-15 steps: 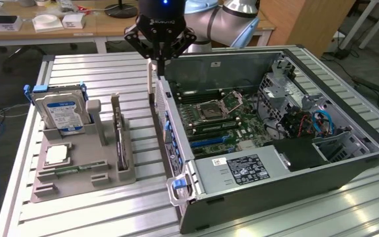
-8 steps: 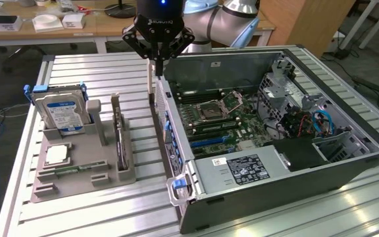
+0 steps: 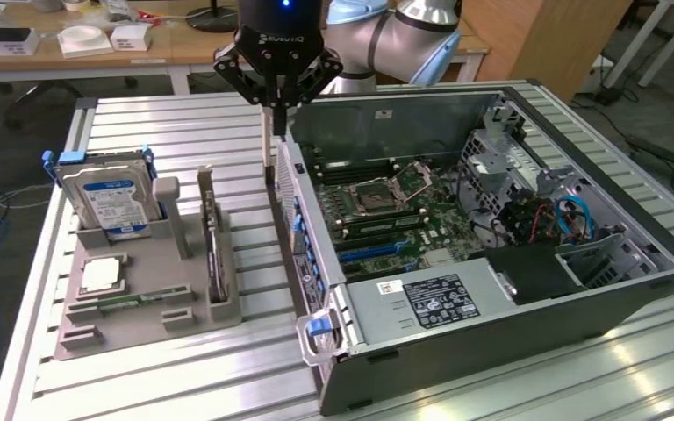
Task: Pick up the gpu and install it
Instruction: 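Reach for the gpu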
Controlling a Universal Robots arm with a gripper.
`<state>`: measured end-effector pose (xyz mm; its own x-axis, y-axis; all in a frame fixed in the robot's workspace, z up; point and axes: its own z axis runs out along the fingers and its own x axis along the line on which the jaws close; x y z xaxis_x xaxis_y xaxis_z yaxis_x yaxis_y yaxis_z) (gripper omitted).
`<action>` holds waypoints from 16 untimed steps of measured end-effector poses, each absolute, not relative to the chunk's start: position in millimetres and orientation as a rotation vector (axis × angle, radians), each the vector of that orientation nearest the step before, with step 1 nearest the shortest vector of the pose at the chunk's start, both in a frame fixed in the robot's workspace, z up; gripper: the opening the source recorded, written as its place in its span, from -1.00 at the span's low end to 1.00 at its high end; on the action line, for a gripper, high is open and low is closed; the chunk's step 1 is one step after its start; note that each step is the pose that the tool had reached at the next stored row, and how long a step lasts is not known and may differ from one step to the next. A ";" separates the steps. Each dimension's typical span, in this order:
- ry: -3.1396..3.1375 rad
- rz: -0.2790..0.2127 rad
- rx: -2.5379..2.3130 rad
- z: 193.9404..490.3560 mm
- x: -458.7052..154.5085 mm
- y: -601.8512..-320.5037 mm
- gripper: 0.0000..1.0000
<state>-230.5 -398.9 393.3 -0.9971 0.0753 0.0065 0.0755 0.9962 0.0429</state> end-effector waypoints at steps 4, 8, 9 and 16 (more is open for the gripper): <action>-3.133 -0.067 -0.118 393.3 -232.1 -398.9 -0.80; -3.132 -0.068 -0.118 393.2 -233.8 -398.9 -0.80; -3.132 -0.067 -0.118 393.3 -234.2 -398.9 -0.80; -3.131 -0.067 -0.118 393.2 -237.2 -398.9 -0.80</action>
<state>-237.2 -398.9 393.2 -0.9971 0.0753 0.0097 0.0757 0.9962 0.0426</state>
